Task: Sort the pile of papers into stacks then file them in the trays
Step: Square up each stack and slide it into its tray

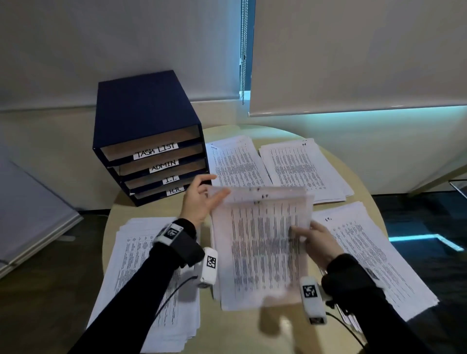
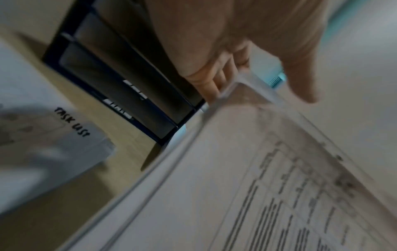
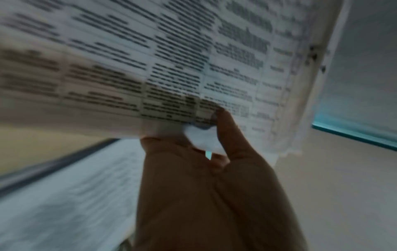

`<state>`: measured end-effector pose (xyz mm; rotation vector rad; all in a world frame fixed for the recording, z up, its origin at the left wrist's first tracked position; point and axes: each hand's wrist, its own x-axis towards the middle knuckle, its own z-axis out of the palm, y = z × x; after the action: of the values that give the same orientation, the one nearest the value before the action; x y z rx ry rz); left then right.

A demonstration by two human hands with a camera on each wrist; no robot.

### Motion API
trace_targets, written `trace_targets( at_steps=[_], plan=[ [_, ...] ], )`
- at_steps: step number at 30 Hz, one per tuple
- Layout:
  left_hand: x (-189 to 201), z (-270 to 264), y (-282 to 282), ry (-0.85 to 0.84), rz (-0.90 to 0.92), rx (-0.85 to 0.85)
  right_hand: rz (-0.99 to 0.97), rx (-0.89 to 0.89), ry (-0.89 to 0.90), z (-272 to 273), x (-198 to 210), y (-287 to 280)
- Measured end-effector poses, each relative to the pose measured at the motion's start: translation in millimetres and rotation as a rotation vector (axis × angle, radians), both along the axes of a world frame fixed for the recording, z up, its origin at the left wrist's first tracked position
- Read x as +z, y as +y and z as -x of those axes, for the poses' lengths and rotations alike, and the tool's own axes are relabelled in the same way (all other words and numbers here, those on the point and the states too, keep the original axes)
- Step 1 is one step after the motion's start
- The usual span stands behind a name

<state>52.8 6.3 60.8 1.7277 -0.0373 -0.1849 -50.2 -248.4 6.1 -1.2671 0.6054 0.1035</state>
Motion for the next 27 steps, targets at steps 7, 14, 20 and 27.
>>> trace_targets(
  at_steps=[7,14,20,27],
  plan=[
    [7,7,-9,-0.171,-0.018,-0.02,-0.001,-0.137,-0.292,-19,54,13],
    [-28,35,-33,-0.264,-0.102,0.109,0.193,-0.159,-0.272,-31,32,44],
    [-47,29,-36,-0.068,-0.299,0.079,0.469,-0.07,-0.088,-49,-3,48],
    [-97,21,-16,-0.1,-0.481,-0.041,0.739,-0.213,-0.08,-50,11,-6]
  ],
)
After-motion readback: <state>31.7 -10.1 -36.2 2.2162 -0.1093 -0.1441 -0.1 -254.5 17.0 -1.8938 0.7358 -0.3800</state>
